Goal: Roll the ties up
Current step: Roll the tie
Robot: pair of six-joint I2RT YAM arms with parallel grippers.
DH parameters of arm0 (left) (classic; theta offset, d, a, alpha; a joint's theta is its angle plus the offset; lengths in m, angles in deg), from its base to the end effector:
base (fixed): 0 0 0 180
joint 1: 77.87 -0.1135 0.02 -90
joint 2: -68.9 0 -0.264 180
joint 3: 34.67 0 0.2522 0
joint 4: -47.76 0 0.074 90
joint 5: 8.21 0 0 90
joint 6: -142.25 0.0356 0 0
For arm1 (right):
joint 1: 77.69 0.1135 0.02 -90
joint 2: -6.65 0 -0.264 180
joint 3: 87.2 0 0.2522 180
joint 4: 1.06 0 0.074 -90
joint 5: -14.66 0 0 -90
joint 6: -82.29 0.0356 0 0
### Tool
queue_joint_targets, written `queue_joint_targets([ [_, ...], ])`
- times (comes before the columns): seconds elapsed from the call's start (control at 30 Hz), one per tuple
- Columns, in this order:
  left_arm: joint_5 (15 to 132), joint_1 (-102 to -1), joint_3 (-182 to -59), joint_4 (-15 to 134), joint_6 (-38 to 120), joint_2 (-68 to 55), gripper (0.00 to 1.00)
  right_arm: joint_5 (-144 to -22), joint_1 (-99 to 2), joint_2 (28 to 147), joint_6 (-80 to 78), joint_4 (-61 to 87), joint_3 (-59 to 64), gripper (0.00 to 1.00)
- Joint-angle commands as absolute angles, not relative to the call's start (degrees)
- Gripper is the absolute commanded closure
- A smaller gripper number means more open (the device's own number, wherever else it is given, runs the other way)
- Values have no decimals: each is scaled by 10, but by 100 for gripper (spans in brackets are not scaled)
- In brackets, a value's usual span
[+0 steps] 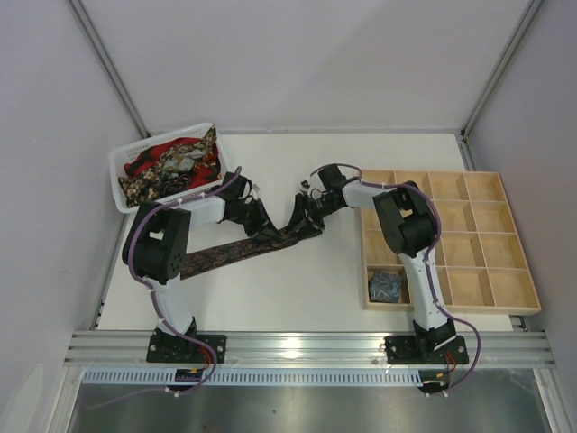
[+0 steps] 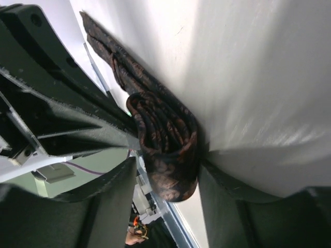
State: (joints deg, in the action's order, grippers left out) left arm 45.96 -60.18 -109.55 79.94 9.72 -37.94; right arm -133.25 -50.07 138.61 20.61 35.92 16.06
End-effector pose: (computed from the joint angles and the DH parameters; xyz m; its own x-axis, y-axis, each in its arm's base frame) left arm 0.3322 -0.1278 0.1401 -0.9627 -0.2682 0.0347 -0.2187 0.6969 -0.6830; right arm 0.3900 0.2381 0.1040 -0.9743 -0.2253 0.0037 -0.1059 0.4724 0.8750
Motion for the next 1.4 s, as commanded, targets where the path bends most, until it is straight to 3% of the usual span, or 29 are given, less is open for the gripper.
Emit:
queue_joint_targets([
  [0.0, 456, -605, -1088, 787, 107, -383, 89, -1319, -489, 1405, 220, 341, 178, 46],
  [0.07, 455, -606, -1086, 788, 109, -382, 88, -1319, -489, 1406, 236, 334, 175, 50],
  [0.13, 454, -607, -1085, 789, 111, -381, 89, -1318, -487, 1404, 245, 322, 175, 61],
  [0.2, 455, -607, -1086, 792, 114, -381, 89, -1312, -488, 1397, 254, 321, 175, 79],
  [0.33, 465, -607, -1086, 802, 124, -369, 88, -1284, -488, 1379, 260, 347, 179, 99],
  [0.7, 479, -607, -1088, 825, 132, -323, 88, -1216, -489, 1329, 216, 445, 168, 100],
  [1.37, 470, -578, -1099, 791, 109, -374, 88, -1175, -468, 1301, 200, 529, 229, 100],
])
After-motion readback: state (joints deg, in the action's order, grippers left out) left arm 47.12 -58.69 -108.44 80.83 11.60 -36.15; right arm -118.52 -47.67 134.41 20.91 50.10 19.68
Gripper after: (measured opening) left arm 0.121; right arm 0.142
